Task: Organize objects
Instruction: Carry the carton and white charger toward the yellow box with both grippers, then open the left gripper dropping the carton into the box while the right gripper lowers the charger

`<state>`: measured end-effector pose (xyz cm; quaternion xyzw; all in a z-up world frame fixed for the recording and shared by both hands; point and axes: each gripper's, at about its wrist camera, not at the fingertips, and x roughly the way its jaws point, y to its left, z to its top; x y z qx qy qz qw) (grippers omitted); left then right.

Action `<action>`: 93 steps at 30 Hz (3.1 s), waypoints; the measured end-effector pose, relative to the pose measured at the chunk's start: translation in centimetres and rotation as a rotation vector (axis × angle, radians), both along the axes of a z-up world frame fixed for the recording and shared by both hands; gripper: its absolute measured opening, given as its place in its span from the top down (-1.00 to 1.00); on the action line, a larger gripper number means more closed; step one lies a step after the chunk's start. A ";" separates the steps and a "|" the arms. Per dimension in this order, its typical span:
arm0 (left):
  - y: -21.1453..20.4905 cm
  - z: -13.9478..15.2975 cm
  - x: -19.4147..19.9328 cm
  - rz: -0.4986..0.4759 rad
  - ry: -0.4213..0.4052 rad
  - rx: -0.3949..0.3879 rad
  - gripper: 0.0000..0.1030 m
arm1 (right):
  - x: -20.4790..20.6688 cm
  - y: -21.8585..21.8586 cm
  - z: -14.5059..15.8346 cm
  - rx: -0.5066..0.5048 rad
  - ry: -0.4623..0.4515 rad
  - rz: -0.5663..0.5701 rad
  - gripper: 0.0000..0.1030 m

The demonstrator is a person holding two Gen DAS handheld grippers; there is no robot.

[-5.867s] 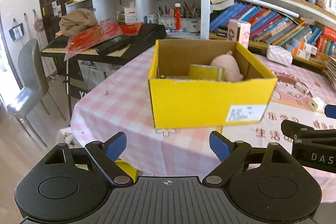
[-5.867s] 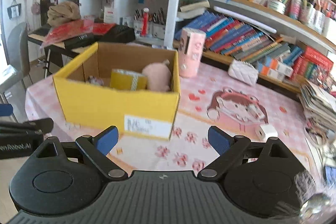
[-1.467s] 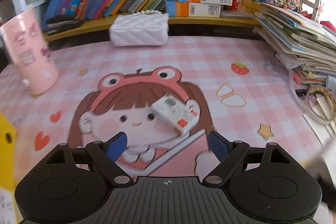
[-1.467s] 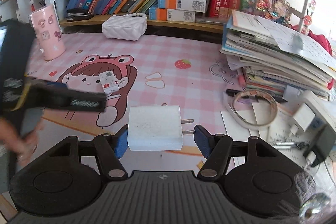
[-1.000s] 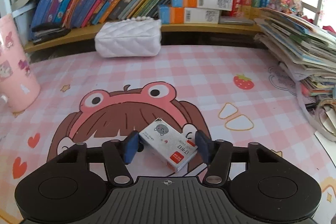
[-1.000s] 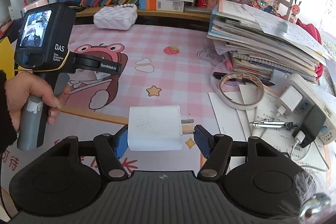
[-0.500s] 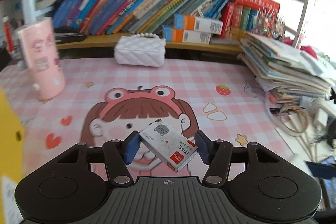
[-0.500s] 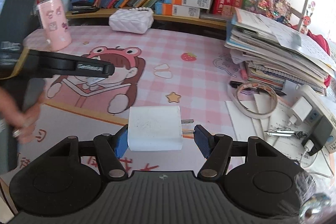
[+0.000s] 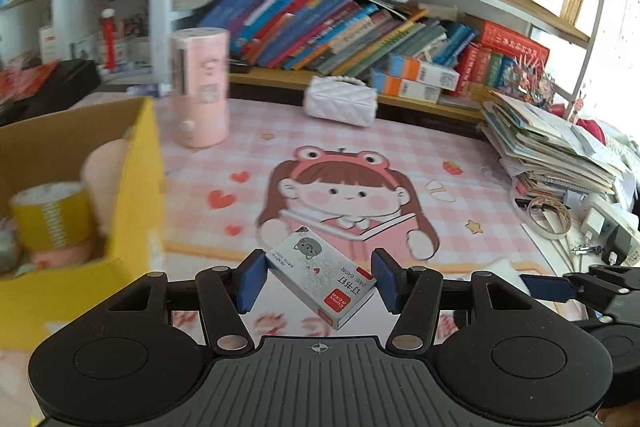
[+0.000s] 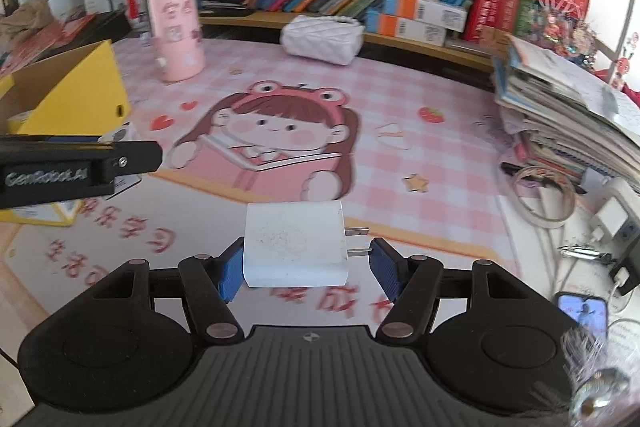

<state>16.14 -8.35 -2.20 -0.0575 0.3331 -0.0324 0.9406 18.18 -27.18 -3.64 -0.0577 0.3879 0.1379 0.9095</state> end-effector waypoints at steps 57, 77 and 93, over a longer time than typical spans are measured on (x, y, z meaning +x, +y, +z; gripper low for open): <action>23.4 3.5 -19.0 0.309 -0.116 0.010 -0.09 | -15.3 24.7 5.1 0.022 -0.161 0.271 -0.21; 22.3 3.6 -5.1 0.315 -0.117 0.114 -0.09 | -0.4 25.6 8.7 0.100 -0.272 0.261 -0.21; 20.6 -1.1 1.4 0.273 0.094 0.200 -0.10 | 5.4 30.4 5.6 0.051 -0.183 0.421 -0.21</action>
